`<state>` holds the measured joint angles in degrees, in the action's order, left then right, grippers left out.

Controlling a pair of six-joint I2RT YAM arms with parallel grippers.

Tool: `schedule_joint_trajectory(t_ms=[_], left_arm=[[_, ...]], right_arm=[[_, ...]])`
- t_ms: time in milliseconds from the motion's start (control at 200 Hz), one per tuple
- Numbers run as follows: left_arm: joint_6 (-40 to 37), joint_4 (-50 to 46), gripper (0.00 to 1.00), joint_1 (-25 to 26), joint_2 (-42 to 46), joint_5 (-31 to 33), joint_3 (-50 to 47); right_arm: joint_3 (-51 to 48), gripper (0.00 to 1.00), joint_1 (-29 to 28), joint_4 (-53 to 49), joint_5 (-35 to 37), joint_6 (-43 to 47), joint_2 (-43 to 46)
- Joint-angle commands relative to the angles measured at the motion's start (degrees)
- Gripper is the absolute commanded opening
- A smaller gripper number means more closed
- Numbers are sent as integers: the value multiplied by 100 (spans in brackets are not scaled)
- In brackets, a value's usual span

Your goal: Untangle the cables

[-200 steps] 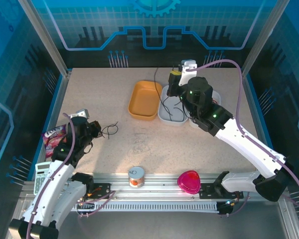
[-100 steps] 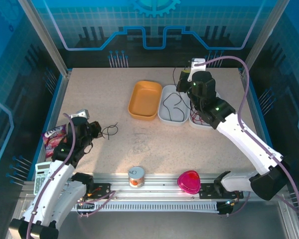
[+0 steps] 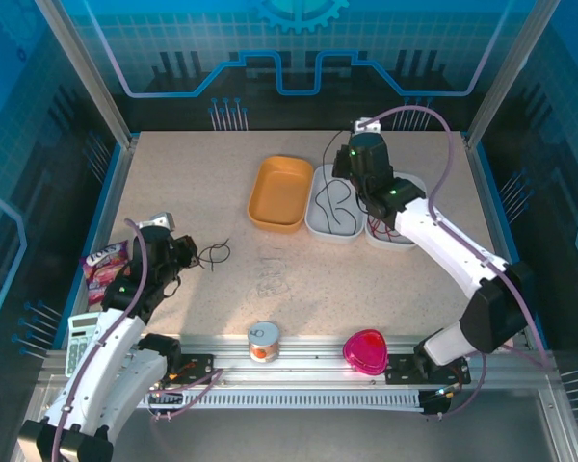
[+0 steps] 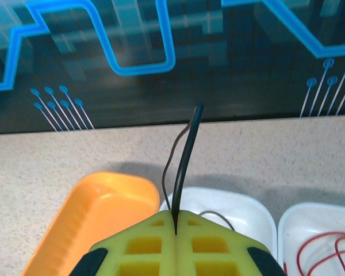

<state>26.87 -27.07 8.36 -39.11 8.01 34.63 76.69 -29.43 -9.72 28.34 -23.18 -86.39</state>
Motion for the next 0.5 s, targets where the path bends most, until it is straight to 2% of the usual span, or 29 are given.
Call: schedule_joint_trajectory(t_ms=[0, 275, 495], left_arm=[[-61, 79, 0, -55, 35, -88, -38], [-53, 114, 0, -54, 0, -107, -35], [-51, 153, 0, -61, -61, -113, -39]], right_arm=[[416, 0, 125, -492, 373, -318, -243], [435, 0, 249, -1788, 491, -1220, -355], [168, 0, 245, -2199, -22, -1716, -359]])
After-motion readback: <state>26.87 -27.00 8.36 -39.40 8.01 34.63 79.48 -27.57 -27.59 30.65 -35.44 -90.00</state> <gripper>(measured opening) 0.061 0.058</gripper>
